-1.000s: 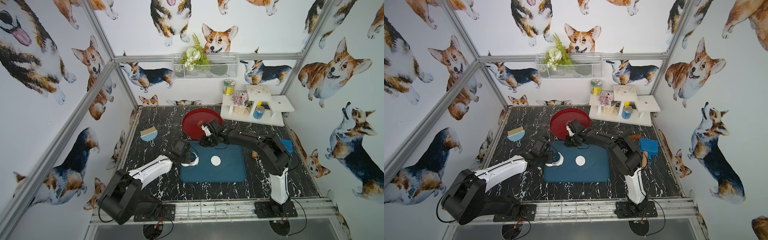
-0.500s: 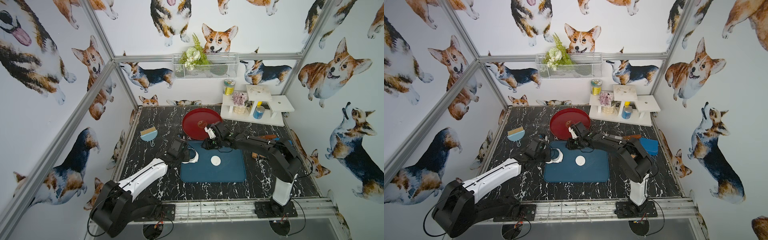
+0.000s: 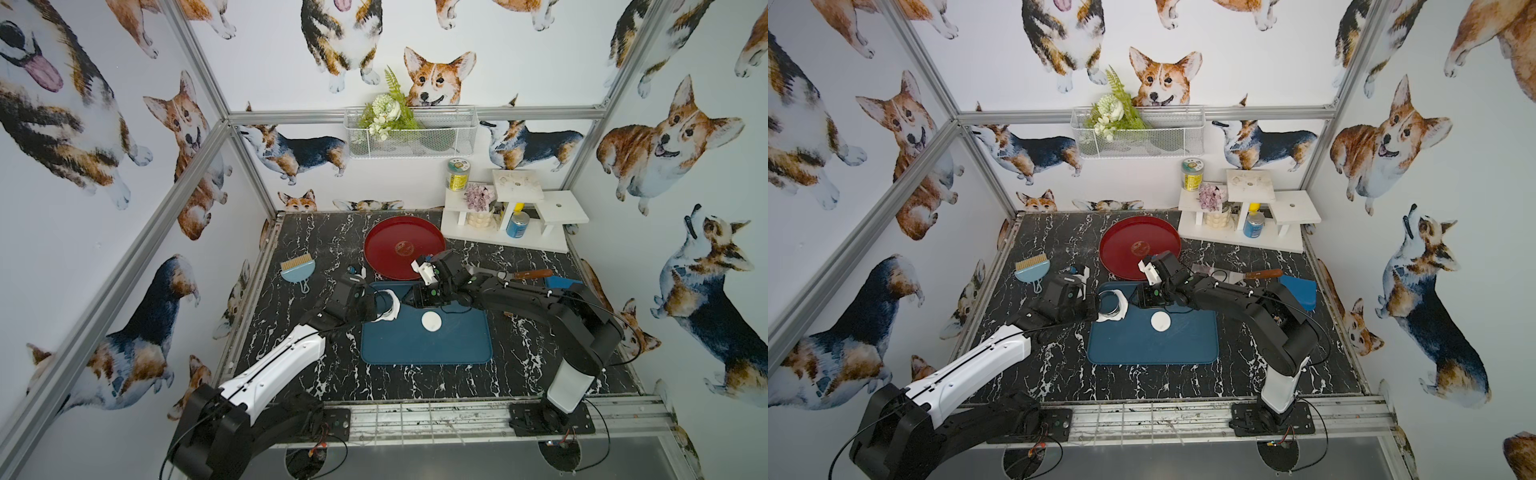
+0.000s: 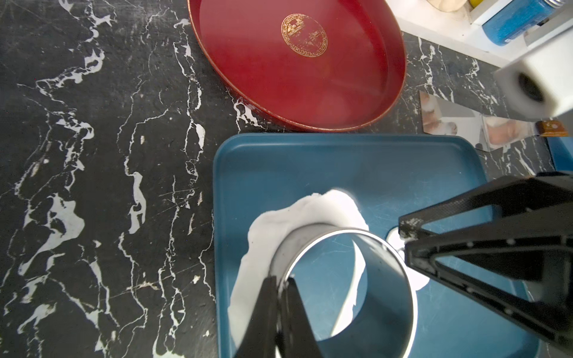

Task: Roll out the dumpling wrappers from the dough
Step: Remove the dumpling wrapper from the dumpling mold.

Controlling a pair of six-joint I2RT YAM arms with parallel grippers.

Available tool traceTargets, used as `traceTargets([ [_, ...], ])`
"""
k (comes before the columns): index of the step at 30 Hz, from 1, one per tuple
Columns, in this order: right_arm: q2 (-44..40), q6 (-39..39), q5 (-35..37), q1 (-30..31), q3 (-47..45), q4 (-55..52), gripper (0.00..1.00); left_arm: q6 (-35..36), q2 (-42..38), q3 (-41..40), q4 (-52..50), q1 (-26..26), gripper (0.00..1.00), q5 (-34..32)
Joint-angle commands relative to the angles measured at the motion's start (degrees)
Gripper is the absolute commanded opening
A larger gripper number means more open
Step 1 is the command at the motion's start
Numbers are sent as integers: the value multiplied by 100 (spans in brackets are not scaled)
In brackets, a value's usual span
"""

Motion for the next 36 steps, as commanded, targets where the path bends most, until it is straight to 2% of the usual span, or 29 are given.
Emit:
traceTargets([
  [1, -7, 96, -202, 4, -12, 343, 44, -19, -44, -24, 217, 4, 0, 334],
  [11, -264, 70, -222, -143, -146, 409, 44, 139, -189, -234, 479, 44, 0, 606],
  [21, -334, 98, -745, -241, -293, 704, 43, 242, -223, -303, 839, 70, 0, 988],
  [32, -175, 46, -672, -242, -47, 599, 43, 318, -402, -414, 979, 70, 0, 1194],
  [36, -161, 63, -710, -242, -12, 610, 40, 336, -453, -436, 969, 70, 0, 1211],
])
